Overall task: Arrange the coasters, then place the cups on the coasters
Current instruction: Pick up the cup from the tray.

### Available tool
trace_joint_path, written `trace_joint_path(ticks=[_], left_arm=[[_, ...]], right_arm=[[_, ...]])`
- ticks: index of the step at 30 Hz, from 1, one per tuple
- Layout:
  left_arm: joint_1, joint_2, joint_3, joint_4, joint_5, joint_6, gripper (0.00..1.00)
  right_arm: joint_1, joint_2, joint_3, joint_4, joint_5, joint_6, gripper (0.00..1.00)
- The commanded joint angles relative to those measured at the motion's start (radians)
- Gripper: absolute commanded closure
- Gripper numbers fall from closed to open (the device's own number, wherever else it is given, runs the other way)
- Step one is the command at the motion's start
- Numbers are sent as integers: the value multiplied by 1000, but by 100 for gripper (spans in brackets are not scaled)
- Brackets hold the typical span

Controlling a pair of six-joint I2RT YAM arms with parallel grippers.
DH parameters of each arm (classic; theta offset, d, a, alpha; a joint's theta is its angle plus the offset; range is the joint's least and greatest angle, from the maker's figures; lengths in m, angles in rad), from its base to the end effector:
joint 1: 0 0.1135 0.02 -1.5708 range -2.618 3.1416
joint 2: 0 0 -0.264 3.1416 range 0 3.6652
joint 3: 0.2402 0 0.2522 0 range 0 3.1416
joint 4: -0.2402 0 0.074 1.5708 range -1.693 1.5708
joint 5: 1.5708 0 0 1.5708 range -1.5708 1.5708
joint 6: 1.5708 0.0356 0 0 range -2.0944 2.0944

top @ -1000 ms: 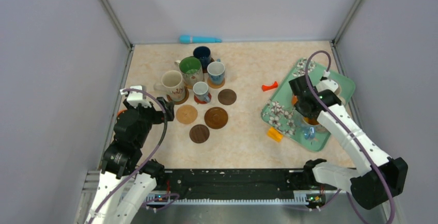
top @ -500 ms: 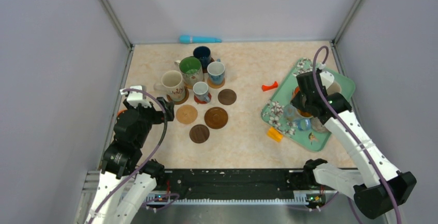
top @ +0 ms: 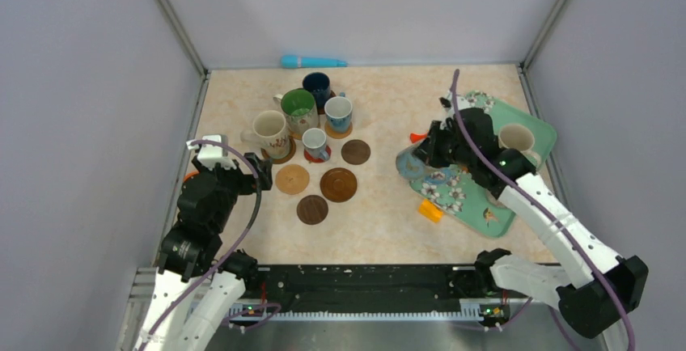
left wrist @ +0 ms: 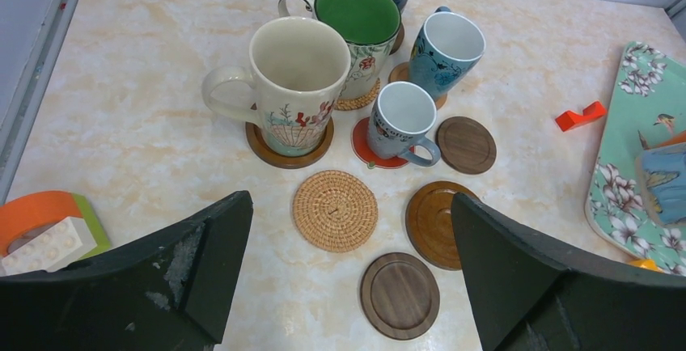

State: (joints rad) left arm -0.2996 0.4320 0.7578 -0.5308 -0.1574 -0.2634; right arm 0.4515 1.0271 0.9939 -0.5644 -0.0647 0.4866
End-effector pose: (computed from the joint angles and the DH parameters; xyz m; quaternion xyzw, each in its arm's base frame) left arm 0.0972 -0.0242 0.3371 -0.0356 0.7741 -0.1162 0.6213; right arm 0.1977 0.0984 0.3296 0.0004 0.8836 0.2368 0.4040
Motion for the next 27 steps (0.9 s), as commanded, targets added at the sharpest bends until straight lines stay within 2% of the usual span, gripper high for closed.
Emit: trace_joint_path(ticks=[1, 13, 18, 27], left_arm=[[5, -10, 0, 40, -18, -4, 2], [5, -30, 8, 28, -64, -7, 3], [5, -30, 23, 4, -93, -11, 3], [5, -27, 28, -1, -111, -16, 3]], right_arm=[[121, 46, 56, 192, -103, -171, 100], [356, 279, 206, 201, -103, -427, 100], [388, 363, 254, 212, -102, -476, 100], [404, 475, 354, 212, 4, -639, 100]])
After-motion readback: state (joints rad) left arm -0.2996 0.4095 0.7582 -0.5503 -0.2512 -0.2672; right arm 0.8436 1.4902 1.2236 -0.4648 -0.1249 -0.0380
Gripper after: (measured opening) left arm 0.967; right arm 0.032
